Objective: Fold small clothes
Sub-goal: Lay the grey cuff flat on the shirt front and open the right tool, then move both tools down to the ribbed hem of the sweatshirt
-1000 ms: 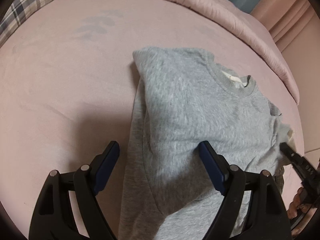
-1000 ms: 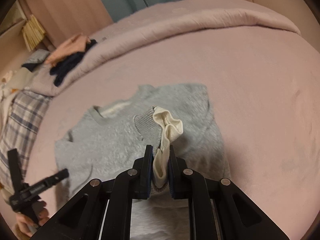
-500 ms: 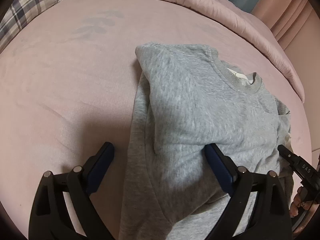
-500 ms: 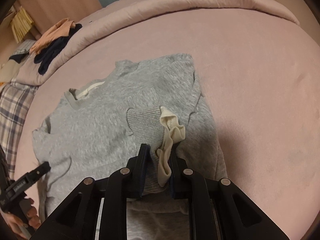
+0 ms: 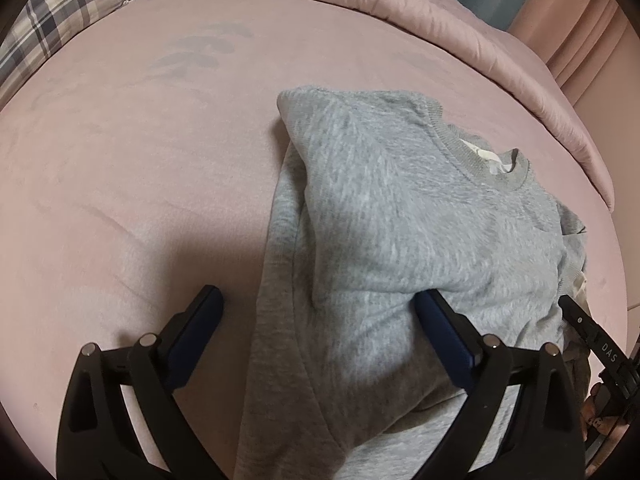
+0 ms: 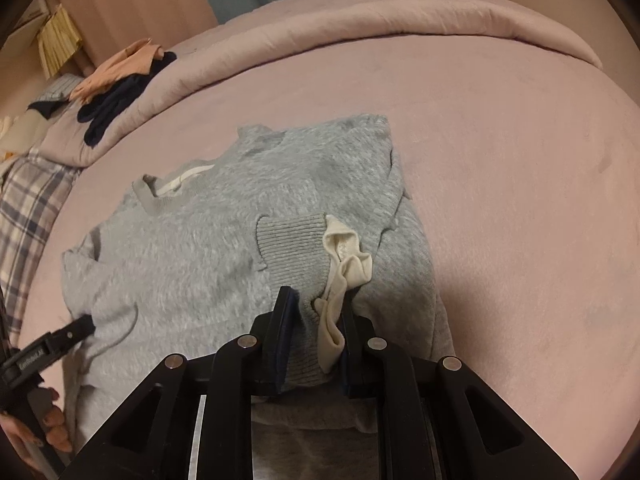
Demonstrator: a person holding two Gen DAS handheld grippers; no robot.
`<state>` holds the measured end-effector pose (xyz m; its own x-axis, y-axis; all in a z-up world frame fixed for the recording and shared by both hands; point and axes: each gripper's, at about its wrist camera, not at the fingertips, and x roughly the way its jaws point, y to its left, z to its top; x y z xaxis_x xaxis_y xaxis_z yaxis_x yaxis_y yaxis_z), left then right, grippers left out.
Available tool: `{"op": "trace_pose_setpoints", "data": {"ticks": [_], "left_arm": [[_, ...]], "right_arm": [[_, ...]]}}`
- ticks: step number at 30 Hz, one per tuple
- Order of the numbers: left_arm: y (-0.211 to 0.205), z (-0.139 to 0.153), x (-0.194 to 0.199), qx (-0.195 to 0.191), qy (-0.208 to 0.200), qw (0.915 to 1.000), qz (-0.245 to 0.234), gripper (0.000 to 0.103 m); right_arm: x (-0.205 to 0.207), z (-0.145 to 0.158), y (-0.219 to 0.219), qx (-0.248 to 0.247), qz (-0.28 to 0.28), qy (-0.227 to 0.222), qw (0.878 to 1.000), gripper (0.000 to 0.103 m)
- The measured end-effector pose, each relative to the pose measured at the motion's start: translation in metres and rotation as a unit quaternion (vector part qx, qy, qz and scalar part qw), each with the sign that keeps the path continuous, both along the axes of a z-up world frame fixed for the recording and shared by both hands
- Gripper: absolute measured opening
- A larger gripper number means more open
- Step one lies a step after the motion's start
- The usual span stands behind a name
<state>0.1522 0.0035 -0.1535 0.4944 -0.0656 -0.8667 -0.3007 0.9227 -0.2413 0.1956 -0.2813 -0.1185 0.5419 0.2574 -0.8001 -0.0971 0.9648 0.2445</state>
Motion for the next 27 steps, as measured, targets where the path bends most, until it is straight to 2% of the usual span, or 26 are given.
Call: {"op": "trace_pose_setpoints", "data": {"ticks": [7, 8, 10, 12, 15, 16, 17, 22, 27], "left_arm": [[-0.008, 0.005, -0.009, 0.024, 0.001, 0.9994, 0.023, 0.098], [-0.01, 0.008, -0.013, 0.024, 0.001, 0.9993, 0.029, 0.098], [-0.013, 0.018, -0.027, 0.013, -0.011, 0.9996, 0.022, 0.093], [-0.02, 0.028, -0.042, 0.013, -0.023, 0.9996, 0.009, 0.091], [-0.034, 0.05, -0.068, 0.044, -0.053, 0.9976, -0.005, 0.092], [-0.039, 0.059, -0.077, 0.051, -0.066, 0.9965, -0.008, 0.092], [-0.044, 0.067, -0.087, 0.06, -0.083, 0.9938, 0.043, 0.093], [-0.061, 0.098, -0.136, 0.025, -0.138, 0.9897, 0.03, 0.1], [-0.073, 0.113, -0.163, 0.016, -0.162, 0.9864, 0.023, 0.102]], "right_arm": [[-0.003, 0.0, -0.005, 0.016, 0.001, -0.007, 1.0, 0.016], [-0.004, 0.001, -0.007, 0.019, 0.001, -0.007, 1.0, 0.019], [-0.008, 0.005, -0.009, 0.022, 0.001, -0.008, 1.0, 0.028], [-0.015, 0.013, -0.012, 0.022, 0.001, -0.013, 1.0, 0.048], [-0.03, 0.03, -0.015, 0.021, 0.002, -0.034, 0.999, 0.073], [-0.037, 0.037, -0.017, 0.015, -0.001, -0.045, 0.999, 0.075], [-0.043, 0.043, -0.017, 0.009, -0.002, -0.051, 0.999, 0.078], [-0.078, 0.073, -0.016, -0.005, 0.012, -0.087, 0.996, 0.084], [-0.103, 0.093, -0.016, -0.005, 0.018, -0.118, 0.993, 0.087]]}}
